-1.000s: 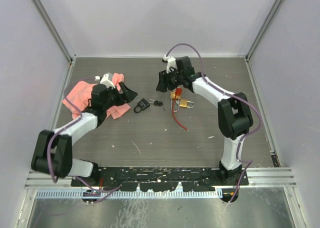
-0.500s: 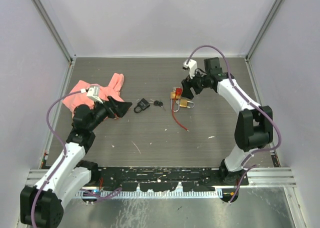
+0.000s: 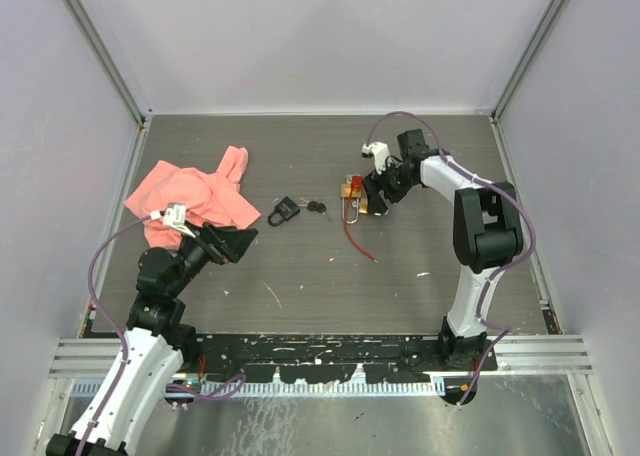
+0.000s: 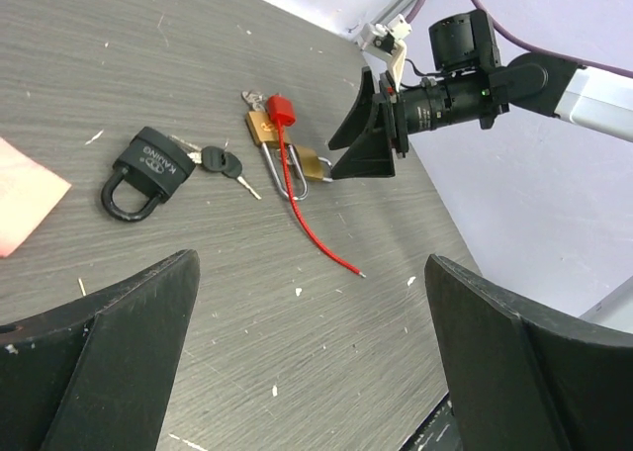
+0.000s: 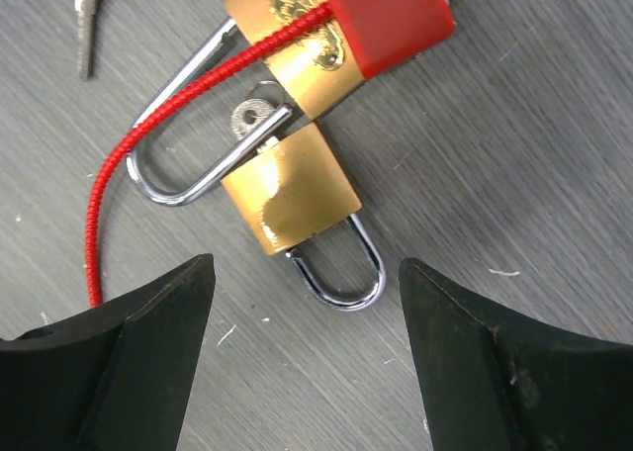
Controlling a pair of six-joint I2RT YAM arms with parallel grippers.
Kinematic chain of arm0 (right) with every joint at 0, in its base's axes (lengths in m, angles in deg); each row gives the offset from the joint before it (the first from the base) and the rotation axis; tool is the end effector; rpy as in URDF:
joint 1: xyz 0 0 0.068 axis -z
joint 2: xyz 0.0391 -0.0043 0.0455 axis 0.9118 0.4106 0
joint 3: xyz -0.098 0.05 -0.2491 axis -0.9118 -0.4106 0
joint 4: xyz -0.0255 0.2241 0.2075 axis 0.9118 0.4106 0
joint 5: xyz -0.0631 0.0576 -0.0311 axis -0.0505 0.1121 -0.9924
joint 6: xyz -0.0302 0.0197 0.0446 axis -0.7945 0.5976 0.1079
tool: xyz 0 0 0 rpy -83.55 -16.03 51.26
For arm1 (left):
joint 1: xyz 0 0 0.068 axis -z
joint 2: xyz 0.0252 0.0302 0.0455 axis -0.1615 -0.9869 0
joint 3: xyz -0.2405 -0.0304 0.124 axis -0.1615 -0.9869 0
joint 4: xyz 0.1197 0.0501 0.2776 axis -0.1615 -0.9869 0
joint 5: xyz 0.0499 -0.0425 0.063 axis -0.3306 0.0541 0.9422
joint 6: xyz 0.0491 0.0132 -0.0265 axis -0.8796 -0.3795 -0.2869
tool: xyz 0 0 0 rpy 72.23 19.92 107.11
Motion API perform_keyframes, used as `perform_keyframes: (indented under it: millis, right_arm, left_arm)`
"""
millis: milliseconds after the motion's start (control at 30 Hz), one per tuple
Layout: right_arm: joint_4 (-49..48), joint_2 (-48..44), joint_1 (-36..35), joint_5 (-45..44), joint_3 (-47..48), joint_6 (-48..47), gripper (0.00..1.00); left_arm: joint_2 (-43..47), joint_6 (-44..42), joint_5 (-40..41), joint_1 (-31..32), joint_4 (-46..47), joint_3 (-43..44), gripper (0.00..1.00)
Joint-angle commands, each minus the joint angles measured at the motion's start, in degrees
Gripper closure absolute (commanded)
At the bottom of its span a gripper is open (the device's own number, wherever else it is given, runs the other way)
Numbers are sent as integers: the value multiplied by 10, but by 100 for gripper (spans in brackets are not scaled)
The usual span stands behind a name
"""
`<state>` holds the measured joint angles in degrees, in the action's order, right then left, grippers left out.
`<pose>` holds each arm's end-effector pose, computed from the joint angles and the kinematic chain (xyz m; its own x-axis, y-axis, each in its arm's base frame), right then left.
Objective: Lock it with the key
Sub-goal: Place the lock at the center of the board, then adjust the lock at the center of the board.
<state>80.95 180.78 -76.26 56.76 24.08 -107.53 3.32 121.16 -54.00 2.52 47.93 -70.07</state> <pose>0.4247 0.0981 0.1565 -0.5871 -0.5608 -0.5838 -0.7579 0.6342 0.1530 0.1833 -0.0546 0.2338 -0.3683 -0.5476 -0.7513 0.4344 0.6131 -0.6599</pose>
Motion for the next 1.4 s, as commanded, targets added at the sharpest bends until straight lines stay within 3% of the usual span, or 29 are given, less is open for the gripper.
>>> perform_keyframes:
  millis: [0,433,633,800,1033,1200,1367]
  right_arm:
    - [-23,15,-4,-22,28,3,19]
    - [-48,45,-44,-55,25,-20,23]
    - [-53,53,-47,-128,25,-36,40]
    - [-54,34,-9,-153,15,-38,55]
    - [-45,30,15,-193,12,-44,54]
    - [-47,19,30,-213,12,-44,42]
    - [-47,-6,44,-172,3,-40,38]
  left_arm:
    - [13,20,10,-3,3,-13,2]
    - [-21,44,-8,-3,32,-16,2]
    - [-8,47,-8,-3,22,-19,2]
    - [10,48,-8,-3,6,-23,1]
    - [23,43,-8,-3,-9,-23,2]
    - [28,43,-8,-3,-13,-24,2]
    - [30,45,-7,-3,-13,-25,2]
